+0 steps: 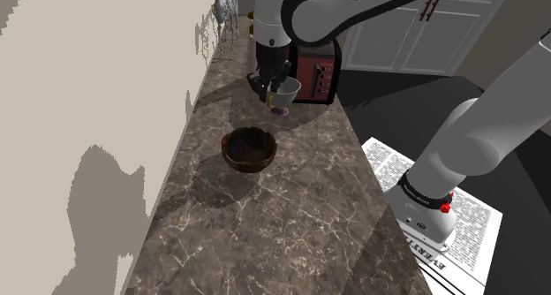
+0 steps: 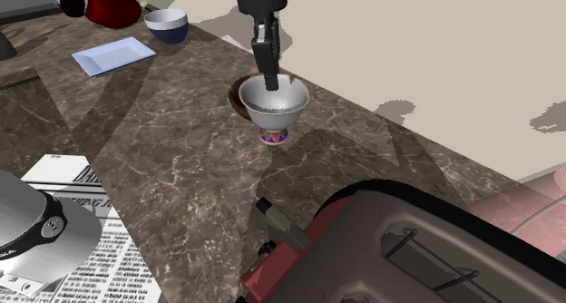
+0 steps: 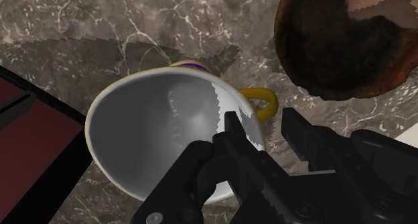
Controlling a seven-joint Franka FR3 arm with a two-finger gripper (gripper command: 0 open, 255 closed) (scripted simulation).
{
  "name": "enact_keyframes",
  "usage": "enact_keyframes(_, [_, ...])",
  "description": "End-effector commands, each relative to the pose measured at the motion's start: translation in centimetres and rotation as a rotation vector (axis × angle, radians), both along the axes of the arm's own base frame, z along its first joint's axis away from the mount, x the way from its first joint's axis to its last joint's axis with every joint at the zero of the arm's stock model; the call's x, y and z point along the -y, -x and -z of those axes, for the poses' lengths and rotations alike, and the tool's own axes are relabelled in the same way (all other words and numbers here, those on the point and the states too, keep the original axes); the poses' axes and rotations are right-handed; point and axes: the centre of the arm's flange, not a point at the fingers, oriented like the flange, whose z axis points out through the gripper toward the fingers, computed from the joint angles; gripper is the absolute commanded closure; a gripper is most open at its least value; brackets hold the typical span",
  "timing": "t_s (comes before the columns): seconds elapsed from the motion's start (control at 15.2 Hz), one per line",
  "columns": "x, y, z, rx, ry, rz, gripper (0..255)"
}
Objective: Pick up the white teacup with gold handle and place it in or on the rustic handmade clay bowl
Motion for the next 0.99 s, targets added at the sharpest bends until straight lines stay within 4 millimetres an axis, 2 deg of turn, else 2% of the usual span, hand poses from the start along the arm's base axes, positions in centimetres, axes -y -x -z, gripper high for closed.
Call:
enact_keyframes(0.0, [0.0, 0.0, -1.1, 0.000, 0.000, 0.000, 255])
enact_keyframes(0.92, [0.0, 0.0, -8.5, 0.000, 0.000, 0.000, 255])
